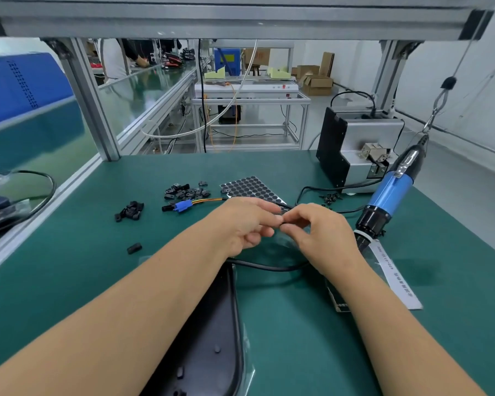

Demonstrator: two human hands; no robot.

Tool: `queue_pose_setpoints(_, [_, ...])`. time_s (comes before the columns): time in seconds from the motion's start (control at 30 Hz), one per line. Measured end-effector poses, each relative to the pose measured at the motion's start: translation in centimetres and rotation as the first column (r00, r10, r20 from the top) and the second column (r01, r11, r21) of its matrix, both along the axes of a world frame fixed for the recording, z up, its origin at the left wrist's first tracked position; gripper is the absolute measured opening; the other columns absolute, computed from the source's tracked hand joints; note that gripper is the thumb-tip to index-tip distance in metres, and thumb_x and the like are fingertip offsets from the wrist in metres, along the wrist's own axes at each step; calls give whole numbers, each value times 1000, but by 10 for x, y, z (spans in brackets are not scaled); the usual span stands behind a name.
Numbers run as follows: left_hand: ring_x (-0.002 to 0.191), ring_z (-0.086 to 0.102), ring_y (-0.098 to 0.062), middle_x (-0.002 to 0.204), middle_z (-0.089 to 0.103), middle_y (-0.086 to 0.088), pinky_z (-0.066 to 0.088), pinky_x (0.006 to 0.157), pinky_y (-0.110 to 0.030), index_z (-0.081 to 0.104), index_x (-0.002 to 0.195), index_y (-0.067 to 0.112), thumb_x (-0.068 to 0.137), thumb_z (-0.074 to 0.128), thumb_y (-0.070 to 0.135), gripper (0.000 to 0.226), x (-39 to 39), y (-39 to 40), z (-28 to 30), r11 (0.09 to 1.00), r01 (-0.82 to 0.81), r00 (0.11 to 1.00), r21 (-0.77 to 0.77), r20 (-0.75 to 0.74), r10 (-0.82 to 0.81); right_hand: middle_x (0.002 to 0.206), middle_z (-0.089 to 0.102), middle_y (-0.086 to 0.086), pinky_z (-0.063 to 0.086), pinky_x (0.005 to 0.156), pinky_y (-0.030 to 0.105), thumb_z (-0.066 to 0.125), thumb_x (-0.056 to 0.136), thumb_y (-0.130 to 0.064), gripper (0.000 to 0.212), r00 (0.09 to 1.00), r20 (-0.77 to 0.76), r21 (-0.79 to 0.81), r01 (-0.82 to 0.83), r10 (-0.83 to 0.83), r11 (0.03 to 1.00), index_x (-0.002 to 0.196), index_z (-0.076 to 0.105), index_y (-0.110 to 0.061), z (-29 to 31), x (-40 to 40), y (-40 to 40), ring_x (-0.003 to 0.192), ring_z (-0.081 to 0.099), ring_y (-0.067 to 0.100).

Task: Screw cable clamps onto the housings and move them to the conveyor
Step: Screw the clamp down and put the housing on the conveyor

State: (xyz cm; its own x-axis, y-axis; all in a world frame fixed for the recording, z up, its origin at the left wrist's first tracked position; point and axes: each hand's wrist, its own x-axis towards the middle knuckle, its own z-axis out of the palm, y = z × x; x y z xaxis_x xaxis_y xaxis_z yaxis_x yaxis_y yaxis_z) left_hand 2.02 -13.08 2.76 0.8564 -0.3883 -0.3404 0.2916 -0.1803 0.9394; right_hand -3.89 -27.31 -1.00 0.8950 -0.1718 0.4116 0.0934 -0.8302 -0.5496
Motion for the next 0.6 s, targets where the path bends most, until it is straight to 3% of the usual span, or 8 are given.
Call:
queue_pose_setpoints(0.13, [54,60,-7,79,71,-7,45,48,-16,72,95,11,79,70,-4,23,-1,7,4,960,130,919,249,334,-211,84,70,-13,51,77,34,72,82,-27,5,999,44,46,18,-20,999,86,72,-31,0,0,0,80,63,11])
queue_pose_setpoints(0.2, [67,65,-13,83,74,-7,55,67,-22,72,97,13,75,74,-2,27,-3,5,2,923,131,858,362,425,-288,82,70,-15,51,77,33,72,82,-24,7,998,62,89,19,-25,996,86,73,-30,1,-1,0,79,63,8])
queue_pose_setpoints(0.27, [62,64,-11,78,72,-4,55,71,-23,73,95,13,76,74,2,22,-4,2,0,908,73,836,413,470,-281,79,71,-16,51,76,33,73,81,-23,8,997,72,111,12,-20,994,85,73,-30,1,-2,0,77,63,7])
queue_pose_setpoints(0.33, [54,61,-8,71,70,-3,53,64,-21,74,89,10,79,70,2,13,-4,-1,2,929,51,849,366,473,-233,77,70,-17,51,74,33,73,81,-24,8,996,88,101,18,-27,995,83,73,-32,1,-3,-1,75,63,6])
queue_pose_setpoints(0.43, [48,59,-7,68,70,-6,40,46,-17,72,80,7,84,64,8,9,-1,-1,7,965,78,931,250,328,-161,73,68,-19,51,73,30,75,79,-24,10,995,96,127,23,-35,992,82,72,-34,2,-3,-1,71,61,3])
queue_pose_setpoints(0.6, [52,62,-8,67,71,-6,32,44,-15,68,72,10,90,66,14,18,8,5,9,963,195,939,185,250,-238,69,65,-24,49,70,29,75,79,-26,10,994,92,152,42,-56,988,79,71,-35,1,-4,0,71,60,1])
